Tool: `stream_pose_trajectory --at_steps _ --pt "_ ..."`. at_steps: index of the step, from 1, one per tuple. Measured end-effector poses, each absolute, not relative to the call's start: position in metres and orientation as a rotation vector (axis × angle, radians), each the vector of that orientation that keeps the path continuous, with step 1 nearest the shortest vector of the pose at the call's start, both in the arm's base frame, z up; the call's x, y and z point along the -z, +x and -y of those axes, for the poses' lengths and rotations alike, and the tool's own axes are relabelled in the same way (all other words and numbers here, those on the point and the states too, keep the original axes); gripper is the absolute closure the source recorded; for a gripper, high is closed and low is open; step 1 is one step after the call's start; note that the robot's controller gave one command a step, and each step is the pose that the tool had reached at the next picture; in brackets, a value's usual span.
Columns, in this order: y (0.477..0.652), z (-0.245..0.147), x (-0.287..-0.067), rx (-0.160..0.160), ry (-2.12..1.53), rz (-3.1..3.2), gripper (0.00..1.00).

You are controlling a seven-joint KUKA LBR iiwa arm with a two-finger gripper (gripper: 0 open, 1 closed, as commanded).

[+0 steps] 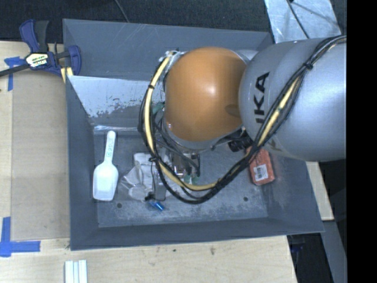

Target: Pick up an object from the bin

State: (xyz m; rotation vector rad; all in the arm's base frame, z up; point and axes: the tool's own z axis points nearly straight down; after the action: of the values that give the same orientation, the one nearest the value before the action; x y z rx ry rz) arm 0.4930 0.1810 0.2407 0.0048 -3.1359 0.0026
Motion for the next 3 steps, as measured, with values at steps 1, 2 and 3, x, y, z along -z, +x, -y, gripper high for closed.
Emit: stream_pose_trajectory --at_steps 1,2,3 --pt "0.495 -0.180 -0.245 0.002 0.000 3.144 0.00" --pt "0.509 -0.176 -0.203 0.007 -0.005 3.152 0.00" --pt "0.514 -0.141 -0.151 0.001 0.052 3.144 0.00"
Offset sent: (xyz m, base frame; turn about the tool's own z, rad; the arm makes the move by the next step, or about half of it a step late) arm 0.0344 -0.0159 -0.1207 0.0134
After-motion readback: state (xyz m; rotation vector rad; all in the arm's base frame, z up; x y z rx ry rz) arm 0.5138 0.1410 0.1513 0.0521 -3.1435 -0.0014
